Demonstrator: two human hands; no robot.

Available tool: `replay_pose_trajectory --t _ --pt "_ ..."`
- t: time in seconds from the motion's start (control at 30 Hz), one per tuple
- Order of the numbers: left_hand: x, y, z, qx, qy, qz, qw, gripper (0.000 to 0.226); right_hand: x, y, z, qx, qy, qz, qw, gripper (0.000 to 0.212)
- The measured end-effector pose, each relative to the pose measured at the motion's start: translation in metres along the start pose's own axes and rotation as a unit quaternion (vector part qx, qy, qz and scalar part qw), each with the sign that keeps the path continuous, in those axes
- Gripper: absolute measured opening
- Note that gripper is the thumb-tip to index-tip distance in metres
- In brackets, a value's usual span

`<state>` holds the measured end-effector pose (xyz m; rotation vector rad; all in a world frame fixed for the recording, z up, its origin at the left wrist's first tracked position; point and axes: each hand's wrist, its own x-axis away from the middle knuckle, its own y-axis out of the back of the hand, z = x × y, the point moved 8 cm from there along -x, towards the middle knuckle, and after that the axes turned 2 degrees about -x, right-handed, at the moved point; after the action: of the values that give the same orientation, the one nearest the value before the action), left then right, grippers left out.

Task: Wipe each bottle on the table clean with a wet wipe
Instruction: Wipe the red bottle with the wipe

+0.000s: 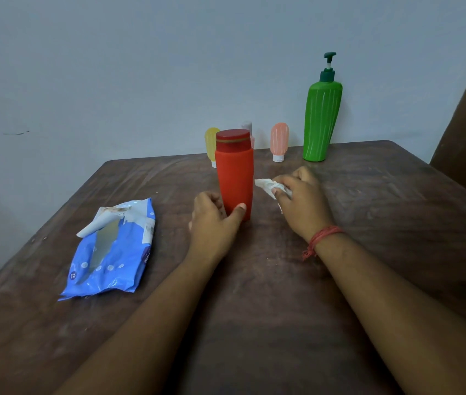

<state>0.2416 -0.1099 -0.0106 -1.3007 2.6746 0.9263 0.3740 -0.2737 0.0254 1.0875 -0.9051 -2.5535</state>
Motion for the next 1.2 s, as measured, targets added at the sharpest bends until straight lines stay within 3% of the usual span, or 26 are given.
replay_pose_trajectory --t 0.13,0.27,0.77,1.2 --pt "0.007 -0.008 -0.018 -0.132 -0.02 -0.006 0.991 0.067 0.0 -0.001 0.003 0.005 0.004 0.005 1.0 0.023" --pt "0.007 -0.011 -0.019 -0.171 -0.004 -0.025 0.985 0.067 -0.001 -0.003 0.007 0.014 0.012 0.005 1.0 0.021" --pt "-0.008 -0.016 -0.013 -0.167 0.004 -0.073 0.983 0.068 0.0 -0.006 0.006 0.013 0.015 0.015 1.0 0.021" --pt "-0.107 0.019 0.038 -0.15 0.075 -0.099 0.981 0.076 -0.007 -0.004 0.0 -0.005 0.027 0.002 1.0 0.019"
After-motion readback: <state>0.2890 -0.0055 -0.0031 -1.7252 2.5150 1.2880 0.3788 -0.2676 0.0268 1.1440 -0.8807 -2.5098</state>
